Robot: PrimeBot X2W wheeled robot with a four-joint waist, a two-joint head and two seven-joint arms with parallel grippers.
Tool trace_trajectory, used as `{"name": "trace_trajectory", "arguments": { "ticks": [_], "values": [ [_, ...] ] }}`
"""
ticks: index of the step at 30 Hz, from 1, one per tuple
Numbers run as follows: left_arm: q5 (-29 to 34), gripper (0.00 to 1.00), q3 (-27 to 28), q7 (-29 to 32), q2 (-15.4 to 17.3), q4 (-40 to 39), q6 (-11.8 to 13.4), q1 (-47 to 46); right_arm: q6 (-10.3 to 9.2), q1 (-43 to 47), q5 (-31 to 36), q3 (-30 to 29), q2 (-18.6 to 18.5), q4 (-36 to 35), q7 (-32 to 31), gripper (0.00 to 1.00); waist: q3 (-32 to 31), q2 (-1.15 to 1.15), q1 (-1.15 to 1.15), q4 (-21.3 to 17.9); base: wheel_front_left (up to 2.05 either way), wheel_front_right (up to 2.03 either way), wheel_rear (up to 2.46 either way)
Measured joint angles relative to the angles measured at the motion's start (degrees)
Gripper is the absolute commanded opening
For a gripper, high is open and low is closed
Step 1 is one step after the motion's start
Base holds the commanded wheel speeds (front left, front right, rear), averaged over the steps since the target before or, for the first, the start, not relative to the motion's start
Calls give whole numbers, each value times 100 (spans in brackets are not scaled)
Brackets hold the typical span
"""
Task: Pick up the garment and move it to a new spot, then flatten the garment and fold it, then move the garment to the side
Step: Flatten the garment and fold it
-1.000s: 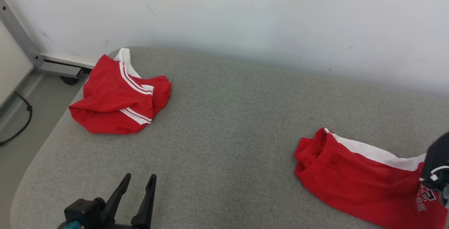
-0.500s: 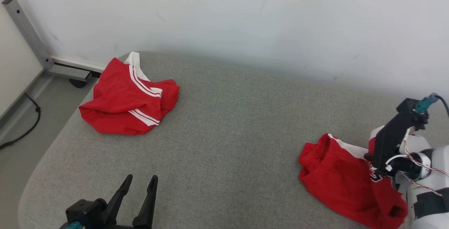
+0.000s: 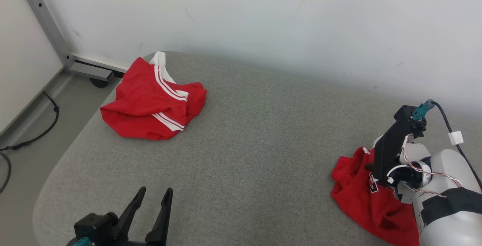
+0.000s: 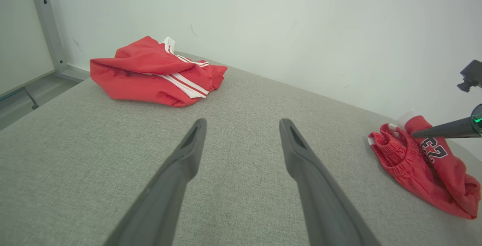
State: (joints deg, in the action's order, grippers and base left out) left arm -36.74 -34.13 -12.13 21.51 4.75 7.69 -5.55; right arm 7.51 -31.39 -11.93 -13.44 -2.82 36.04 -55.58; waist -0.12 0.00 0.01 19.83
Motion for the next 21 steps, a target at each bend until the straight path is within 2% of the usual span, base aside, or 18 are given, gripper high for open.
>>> {"name": "trace_trajectory", "arguments": {
  "ticks": [2, 3, 4, 12, 17, 21],
  "values": [
    [0, 100, 0, 0, 3, -4, 4, 1, 0, -58, 0, -7, -1, 162, 122, 0, -1, 0, 0, 22, 0, 0, 0],
    [-1, 100, 0, 0, 4, -7, 12, 1, -1, -95, -5, 0, -3, 235, 190, 35, -2, 0, 0, 30, 0, 0, 0],
    [-1, 100, -1, 0, 3, -11, 18, 1, -1, -130, -43, 9, -4, 305, 241, 100, -2, 0, 0, 36, 0, 0, 0],
    [-19, 100, 18, -11, 7, -34, 86, 7, -1, -546, -498, 177, 1, 526, 647, 100, -7, 0, 0, -43, 0, 0, 0],
    [-35, 100, 31, -43, 16, -73, 97, 20, -1, -571, -188, 111, 0, 35, 948, 100, -5, 0, 0, -155, 0, 0, 0],
    [-46, 100, 38, -51, 22, -93, 122, 35, -1, -210, 93, 54, -132, -547, 1180, 100, 4, 0, 0, -260, 0, 0, 0]
  ]
}}
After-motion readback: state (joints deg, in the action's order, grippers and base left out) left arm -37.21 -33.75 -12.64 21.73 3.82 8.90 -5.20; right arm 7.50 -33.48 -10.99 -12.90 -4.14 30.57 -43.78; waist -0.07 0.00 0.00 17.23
